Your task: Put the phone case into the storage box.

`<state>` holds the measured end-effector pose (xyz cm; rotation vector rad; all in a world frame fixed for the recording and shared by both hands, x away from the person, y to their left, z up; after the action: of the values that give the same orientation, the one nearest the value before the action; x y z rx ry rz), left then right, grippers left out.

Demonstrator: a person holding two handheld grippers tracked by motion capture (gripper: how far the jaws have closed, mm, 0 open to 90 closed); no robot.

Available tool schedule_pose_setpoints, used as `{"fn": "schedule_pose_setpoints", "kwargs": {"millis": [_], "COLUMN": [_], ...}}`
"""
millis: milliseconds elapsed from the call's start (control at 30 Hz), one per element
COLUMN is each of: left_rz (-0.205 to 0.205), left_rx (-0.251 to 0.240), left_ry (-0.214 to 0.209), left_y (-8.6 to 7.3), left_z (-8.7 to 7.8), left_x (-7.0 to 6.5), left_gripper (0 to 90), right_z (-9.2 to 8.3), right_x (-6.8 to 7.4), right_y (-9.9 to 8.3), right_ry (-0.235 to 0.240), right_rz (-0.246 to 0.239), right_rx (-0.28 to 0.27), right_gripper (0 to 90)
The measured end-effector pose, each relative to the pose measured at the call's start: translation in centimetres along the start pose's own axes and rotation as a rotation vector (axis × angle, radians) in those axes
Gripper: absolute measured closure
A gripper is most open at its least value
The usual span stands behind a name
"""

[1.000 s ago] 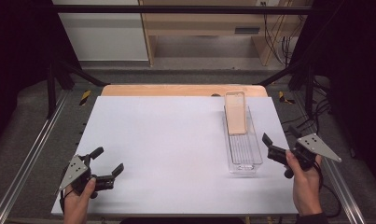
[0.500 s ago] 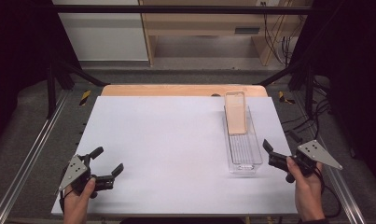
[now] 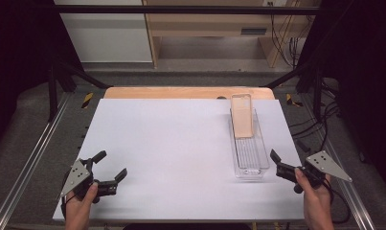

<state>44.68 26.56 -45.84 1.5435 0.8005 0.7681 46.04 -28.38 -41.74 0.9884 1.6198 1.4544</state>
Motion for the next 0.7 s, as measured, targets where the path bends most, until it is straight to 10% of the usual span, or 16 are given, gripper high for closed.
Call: {"fn": "schedule_pose_setpoints", "kwargs": {"millis": [700], "left_rz": [0.011], "left_rx": [0.001], "left_ry": [-0.010], "left_y": [0.0], "left_z": [0.0], "left_x": [-0.3], "left_gripper": [1.3], "right_z": [-1.3], "right_x": [0.4], "right_y": [-1.7], "right_ry": [-0.002], "right_rz": [0.013], "right_rx": [-0.014], "right_gripper": [3.4]}}
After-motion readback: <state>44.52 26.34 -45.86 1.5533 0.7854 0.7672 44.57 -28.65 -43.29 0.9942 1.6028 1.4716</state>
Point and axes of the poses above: each handheld gripper's, and its own axes: z roughly forward along the jaws, y roughly out of its top, x roughly to its left, the point moved 6 cm from there along z, roughly forward along the jaws, and after that the axes turned 5 degrees about y, right-handed, at the moved point
